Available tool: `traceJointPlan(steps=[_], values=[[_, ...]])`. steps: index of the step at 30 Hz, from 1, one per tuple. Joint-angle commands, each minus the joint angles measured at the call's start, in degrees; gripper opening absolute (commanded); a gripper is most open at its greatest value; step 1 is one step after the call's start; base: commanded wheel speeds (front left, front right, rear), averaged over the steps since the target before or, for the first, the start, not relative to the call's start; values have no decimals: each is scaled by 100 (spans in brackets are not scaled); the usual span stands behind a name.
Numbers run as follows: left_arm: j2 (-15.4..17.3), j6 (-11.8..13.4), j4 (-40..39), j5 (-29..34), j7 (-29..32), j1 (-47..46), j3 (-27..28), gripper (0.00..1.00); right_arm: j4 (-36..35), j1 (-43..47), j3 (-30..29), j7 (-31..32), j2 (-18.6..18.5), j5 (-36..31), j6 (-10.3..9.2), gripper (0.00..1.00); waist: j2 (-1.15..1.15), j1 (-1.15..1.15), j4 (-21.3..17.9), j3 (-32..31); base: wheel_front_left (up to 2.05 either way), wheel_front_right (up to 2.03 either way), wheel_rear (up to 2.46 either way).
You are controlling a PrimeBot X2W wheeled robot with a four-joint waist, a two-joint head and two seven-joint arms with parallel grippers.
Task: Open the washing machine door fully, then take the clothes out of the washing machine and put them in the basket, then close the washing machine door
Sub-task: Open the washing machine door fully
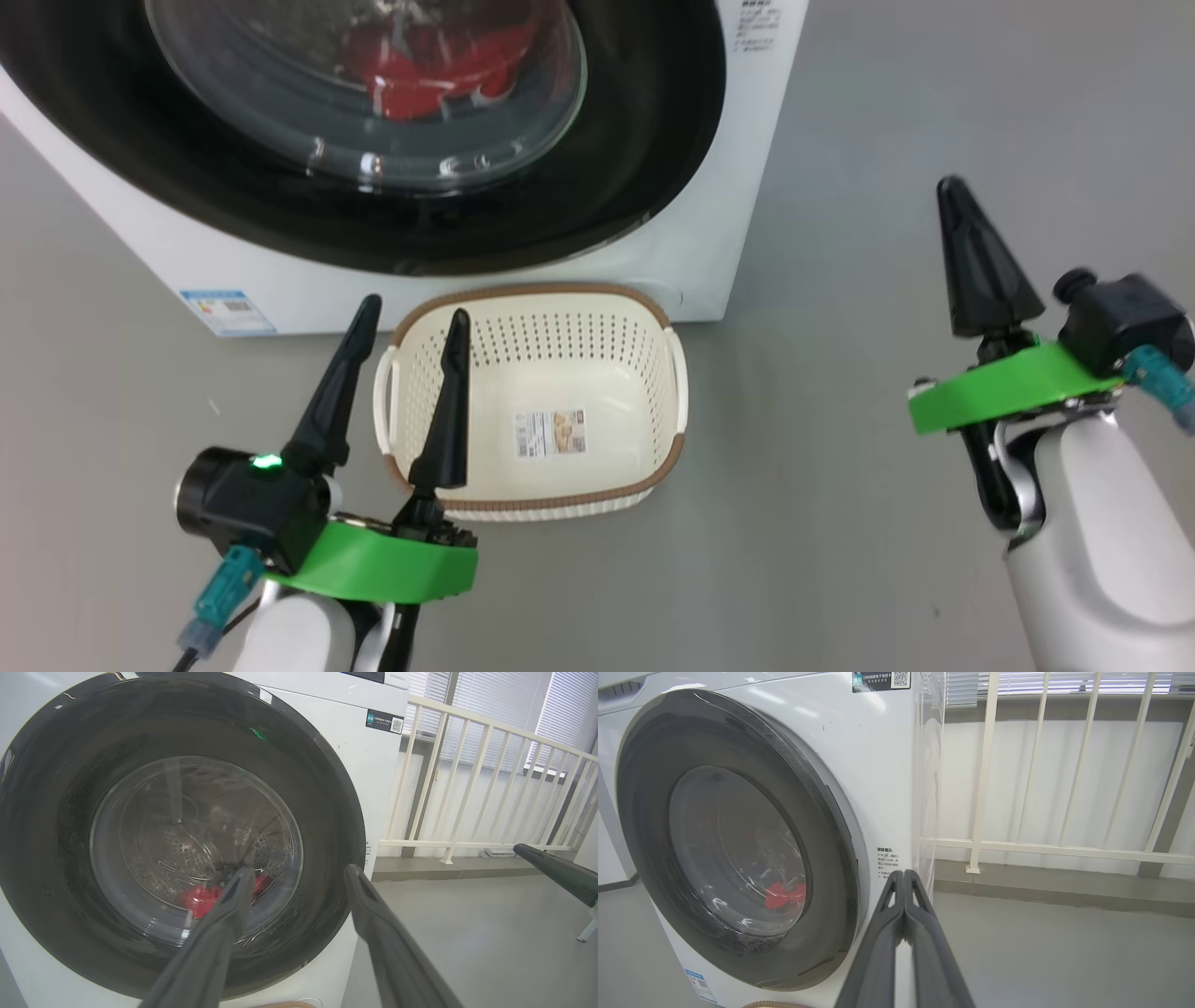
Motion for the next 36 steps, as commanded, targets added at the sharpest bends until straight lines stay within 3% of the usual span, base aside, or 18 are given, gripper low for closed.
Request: traceJointPlan(steps=[1, 10, 20, 26, 36], values=[[88, 14, -189, 68, -51, -183, 150, 100, -131, -203, 108, -36, 11, 89, 36, 0, 0, 0, 81, 197, 0, 0, 0], [88, -58, -476, 101, -51, -302, 149, 100, 346, -981, 128, -36, 11, 2099, 36, 0, 0, 0, 222, 618, 0, 0, 0], [88, -85, -864, 61, -51, -414, 129, 100, 891, -2015, 103, 28, 11, 3549, 36, 0, 0, 0, 374, 1085, 0, 0, 0], [88, -66, -972, 32, -51, -433, 72, 100, 1079, -2604, -4, 551, 11, 4450, 36, 0, 0, 0, 436, 1322, 0, 0, 0], [88, -44, -1059, 59, -51, -434, -47, 100, 1219, -3209, -297, 2006, 11, 5835, 36, 0, 0, 0, 513, 1632, 0, 0, 0]])
